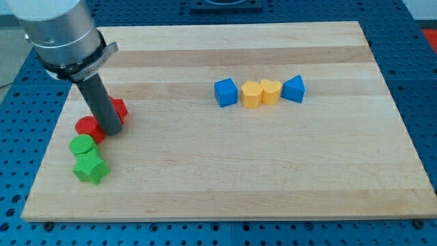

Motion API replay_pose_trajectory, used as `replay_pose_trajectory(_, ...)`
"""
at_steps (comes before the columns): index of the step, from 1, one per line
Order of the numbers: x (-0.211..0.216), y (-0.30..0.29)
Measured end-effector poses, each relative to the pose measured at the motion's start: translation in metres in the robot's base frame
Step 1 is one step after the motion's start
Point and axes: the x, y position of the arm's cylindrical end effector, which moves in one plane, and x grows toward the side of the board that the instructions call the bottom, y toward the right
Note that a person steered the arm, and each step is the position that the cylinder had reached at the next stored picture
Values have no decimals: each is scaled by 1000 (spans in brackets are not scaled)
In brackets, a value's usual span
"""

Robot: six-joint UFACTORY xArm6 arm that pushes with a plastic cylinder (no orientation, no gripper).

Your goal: Move the green star a bit left

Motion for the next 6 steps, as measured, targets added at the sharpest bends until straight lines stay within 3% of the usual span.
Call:
replay_pose_trajectory(2, 17, 45)
replay_pose_trajectory(4, 62, 35)
replay_pose_trajectory(6, 71, 15)
